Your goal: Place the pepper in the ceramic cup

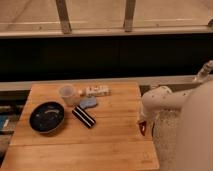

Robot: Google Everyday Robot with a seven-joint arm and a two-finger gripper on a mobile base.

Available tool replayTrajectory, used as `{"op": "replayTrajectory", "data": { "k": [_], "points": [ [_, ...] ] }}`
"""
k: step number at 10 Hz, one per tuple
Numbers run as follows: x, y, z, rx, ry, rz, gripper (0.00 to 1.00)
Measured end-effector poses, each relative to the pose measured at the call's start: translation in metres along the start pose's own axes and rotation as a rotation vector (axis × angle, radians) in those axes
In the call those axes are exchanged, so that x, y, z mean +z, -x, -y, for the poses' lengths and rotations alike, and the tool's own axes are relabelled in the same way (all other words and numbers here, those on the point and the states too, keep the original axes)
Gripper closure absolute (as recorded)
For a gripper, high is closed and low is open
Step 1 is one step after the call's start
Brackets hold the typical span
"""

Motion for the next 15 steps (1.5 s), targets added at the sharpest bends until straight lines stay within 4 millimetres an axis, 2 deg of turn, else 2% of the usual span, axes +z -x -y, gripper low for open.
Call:
{"op": "replayTrajectory", "data": {
  "k": [3,5,8,10,13,15],
  "points": [
    [-0.058,0.034,-0.014,-0.028,0.036,0.119,1.0],
    [-0.07,0.053,-0.029,-0.049,0.074,0.156,1.0],
    [-0.082,0.09,-0.067,-0.11,0.144,0.195,1.0],
    [-0.104,0.104,-0.091,-0.161,0.159,0.232,1.0],
    [-0.143,0.117,-0.127,-0.255,0.168,0.304,1.0],
    [-0.158,0.12,-0.16,-0.335,0.194,0.335,1.0]
  ]
}}
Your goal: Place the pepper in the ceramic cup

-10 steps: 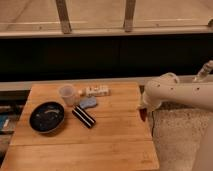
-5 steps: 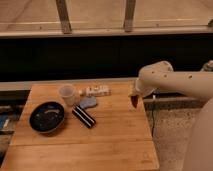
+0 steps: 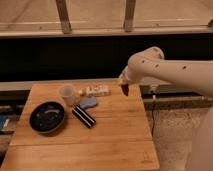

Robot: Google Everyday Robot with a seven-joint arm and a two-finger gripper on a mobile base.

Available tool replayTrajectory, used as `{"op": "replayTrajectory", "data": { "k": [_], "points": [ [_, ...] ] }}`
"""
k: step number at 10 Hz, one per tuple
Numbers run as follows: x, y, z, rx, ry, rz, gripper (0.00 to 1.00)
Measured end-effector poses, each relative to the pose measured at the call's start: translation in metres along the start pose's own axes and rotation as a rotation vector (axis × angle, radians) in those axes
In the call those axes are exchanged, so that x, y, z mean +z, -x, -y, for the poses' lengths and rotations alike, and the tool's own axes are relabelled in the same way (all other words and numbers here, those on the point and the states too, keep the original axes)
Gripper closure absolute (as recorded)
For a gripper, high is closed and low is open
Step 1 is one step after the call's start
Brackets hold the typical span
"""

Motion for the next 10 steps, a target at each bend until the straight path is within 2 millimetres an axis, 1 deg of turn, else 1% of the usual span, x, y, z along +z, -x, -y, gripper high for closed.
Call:
{"op": "replayTrajectory", "data": {
  "k": [1,3,4,5,6,8,10],
  "points": [
    [0.0,0.008,-0.02,-0.043,0.023,0.011,1.0],
    [0.0,0.017,-0.046,-0.088,0.052,0.02,1.0],
    [0.0,0.022,-0.063,-0.112,0.069,0.023,1.0],
    [0.001,0.026,-0.084,-0.134,0.097,0.017,1.0],
    [0.001,0.027,-0.094,-0.14,0.111,0.01,1.0],
    [0.0,0.027,-0.086,-0.137,0.1,0.014,1.0],
    [0.001,0.027,-0.092,-0.139,0.108,0.011,1.0]
  ]
}}
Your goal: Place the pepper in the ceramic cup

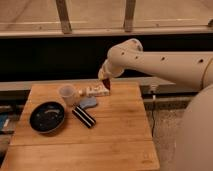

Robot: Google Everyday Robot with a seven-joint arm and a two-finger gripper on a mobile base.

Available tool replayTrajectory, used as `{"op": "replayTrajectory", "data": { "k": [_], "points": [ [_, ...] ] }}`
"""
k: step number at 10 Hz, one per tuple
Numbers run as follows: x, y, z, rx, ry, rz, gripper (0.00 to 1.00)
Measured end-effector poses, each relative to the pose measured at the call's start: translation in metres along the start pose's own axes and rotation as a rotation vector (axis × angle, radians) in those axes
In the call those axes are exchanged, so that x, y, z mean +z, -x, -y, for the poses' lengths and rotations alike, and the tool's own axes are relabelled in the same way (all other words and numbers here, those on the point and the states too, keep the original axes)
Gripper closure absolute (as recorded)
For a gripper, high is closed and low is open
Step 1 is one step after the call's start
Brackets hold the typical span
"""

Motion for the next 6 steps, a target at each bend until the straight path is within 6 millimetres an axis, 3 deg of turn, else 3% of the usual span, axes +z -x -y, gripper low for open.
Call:
{"op": "replayTrajectory", "data": {
  "k": [4,6],
  "points": [
    [-0.001,0.001,0.002,-0.009,-0.01,-0.001,1.0],
    [0.002,0.014,-0.008,-0.072,-0.029,-0.001,1.0]
  ]
}}
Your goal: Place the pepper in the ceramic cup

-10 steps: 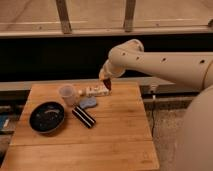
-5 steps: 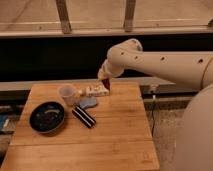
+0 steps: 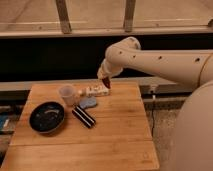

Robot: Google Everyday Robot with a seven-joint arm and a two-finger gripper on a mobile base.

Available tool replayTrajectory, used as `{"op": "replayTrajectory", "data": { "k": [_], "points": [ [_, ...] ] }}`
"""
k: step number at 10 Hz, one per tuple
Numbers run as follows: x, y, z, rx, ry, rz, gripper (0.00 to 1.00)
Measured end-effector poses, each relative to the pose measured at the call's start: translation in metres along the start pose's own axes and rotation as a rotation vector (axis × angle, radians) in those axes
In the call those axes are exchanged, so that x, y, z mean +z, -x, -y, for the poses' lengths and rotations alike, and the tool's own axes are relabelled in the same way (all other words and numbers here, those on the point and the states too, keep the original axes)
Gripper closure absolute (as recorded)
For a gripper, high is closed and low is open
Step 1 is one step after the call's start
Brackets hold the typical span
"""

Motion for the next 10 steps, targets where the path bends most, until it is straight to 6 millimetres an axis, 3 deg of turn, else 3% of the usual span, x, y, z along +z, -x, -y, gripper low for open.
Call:
{"op": "replayTrajectory", "data": {
  "k": [6,10],
  "points": [
    [0.042,0.069,-0.066,-0.186,0.04,-0.003,1.0],
    [0.057,0.078,-0.085,-0.202,0.176,0.026,1.0]
  ]
}}
